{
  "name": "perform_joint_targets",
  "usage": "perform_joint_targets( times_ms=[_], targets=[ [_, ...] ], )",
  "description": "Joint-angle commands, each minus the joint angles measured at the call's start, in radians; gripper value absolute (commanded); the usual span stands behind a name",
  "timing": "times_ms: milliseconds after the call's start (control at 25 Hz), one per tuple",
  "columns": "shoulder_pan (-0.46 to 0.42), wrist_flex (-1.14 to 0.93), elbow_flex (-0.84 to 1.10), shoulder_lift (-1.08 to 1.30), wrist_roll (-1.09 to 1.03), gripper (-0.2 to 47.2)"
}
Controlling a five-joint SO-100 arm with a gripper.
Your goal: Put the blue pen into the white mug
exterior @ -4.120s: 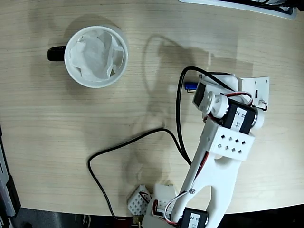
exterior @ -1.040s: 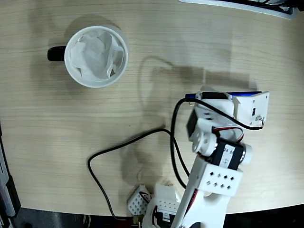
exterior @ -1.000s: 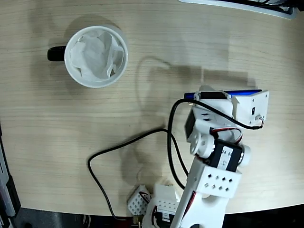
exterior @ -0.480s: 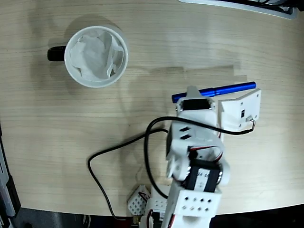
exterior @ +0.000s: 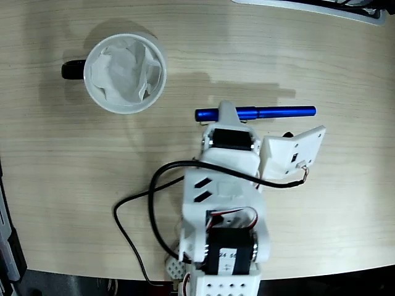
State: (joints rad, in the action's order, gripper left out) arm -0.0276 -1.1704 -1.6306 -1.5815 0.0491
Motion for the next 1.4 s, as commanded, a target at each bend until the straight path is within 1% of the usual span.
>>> perform_joint_targets(
  times_ms=[0, 200, 440, 760, 1080, 1240, 1360],
  targets=[
    [-0.028, -0.035, 0.112, -0.057, 0.08, 0.1],
    [-0.035, -0.014, 0.204, -0.057, 0.161, 0.1],
    [-0.091, 0.149, 0.209, -0.118, 0.249, 0.1],
    [-0.183, 0.388, 0.201, -0.199, 0.457, 0.1],
    [-0.322, 0.535, 0.123, -0.29, 0.715, 0.1],
    [-0.359, 0.581, 0.063, -0.334, 0.87, 0.1],
    [-0.374, 0.667, -0.037, -0.414, 0.969, 0.1]
  ],
)
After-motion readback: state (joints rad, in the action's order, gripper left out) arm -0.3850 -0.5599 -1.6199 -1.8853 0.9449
